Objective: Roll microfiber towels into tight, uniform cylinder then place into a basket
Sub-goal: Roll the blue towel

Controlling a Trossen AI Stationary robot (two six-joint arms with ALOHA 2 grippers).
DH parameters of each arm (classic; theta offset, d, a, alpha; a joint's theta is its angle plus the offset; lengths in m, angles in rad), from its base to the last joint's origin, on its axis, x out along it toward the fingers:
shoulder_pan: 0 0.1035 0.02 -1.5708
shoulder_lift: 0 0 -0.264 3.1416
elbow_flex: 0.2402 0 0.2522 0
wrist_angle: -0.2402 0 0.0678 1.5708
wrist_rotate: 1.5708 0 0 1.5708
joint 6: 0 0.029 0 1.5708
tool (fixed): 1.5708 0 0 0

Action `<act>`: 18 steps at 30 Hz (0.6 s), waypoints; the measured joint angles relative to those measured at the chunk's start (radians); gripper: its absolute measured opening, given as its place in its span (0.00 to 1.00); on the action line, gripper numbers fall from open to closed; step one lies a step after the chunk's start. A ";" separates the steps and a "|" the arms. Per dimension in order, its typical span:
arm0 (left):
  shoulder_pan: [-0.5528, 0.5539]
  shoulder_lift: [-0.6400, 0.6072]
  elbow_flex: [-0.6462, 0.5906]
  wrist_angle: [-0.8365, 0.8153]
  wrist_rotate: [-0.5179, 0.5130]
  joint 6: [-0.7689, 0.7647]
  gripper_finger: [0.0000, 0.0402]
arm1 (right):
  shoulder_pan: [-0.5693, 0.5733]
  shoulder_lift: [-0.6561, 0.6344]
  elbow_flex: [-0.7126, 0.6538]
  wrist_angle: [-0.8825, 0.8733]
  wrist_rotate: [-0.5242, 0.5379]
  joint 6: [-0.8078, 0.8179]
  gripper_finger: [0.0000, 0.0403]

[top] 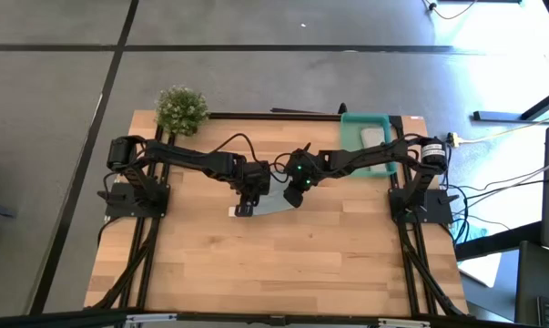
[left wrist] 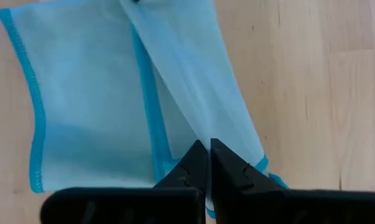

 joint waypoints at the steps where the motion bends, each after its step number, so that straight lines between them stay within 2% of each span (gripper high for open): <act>1: 0.000 0.000 0.000 0.001 -0.002 -0.001 0.00 | -0.002 0.004 -0.006 0.014 0.000 0.002 0.02; 7: 0.000 0.021 0.001 -0.007 0.000 -0.010 0.00 | -0.003 0.048 -0.007 0.039 -0.007 0.004 0.02; 18: -0.013 0.060 0.005 -0.054 0.040 -0.062 0.00 | -0.006 0.054 -0.007 0.062 -0.049 0.004 0.02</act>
